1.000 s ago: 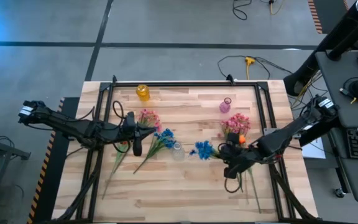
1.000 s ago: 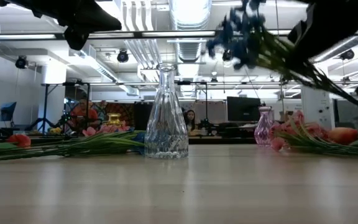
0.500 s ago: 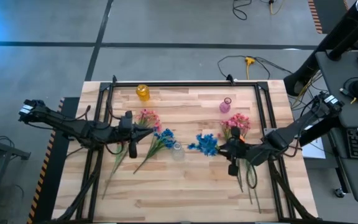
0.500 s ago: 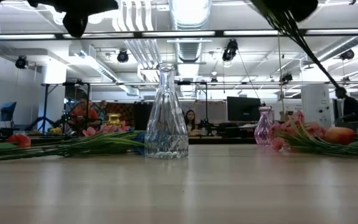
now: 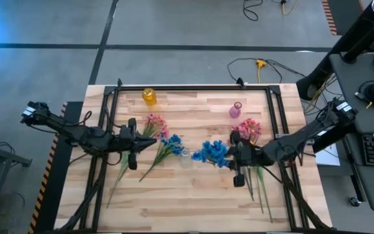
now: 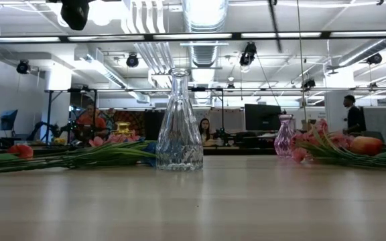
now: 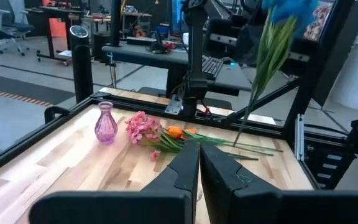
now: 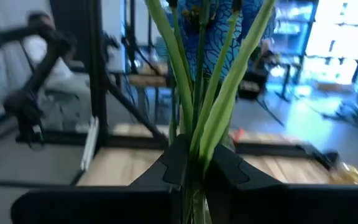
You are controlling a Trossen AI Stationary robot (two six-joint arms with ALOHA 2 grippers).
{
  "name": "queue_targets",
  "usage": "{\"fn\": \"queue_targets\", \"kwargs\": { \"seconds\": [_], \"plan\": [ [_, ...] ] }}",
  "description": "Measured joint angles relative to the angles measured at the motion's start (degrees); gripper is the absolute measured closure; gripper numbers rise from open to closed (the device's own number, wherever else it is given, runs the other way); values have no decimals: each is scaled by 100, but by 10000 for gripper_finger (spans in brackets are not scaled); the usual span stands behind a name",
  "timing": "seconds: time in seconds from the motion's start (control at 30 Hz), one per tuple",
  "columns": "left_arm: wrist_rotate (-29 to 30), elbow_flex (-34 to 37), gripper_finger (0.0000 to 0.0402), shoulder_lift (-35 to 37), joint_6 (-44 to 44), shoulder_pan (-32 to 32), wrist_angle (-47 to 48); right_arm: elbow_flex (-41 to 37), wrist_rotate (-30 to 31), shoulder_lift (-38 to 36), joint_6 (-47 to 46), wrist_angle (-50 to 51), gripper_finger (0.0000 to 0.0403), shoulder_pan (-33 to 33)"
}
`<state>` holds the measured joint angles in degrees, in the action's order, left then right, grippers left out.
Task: Sort flowers into vase by color
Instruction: Put the right blue flowers into the transparent vase
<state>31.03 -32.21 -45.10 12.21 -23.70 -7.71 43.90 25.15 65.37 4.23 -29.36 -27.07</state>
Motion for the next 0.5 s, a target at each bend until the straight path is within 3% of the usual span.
{"fn": "queue_targets", "kwargs": {
  "seconds": [0.3,0.5],
  "plan": [
    [2,0,401,15,3,0,76,0,-1220,827,193,-2053,374,840],
    [9,0,402,29,255,3,636,0,-1368,1429,193,-3166,374,1221]
  ]
}}
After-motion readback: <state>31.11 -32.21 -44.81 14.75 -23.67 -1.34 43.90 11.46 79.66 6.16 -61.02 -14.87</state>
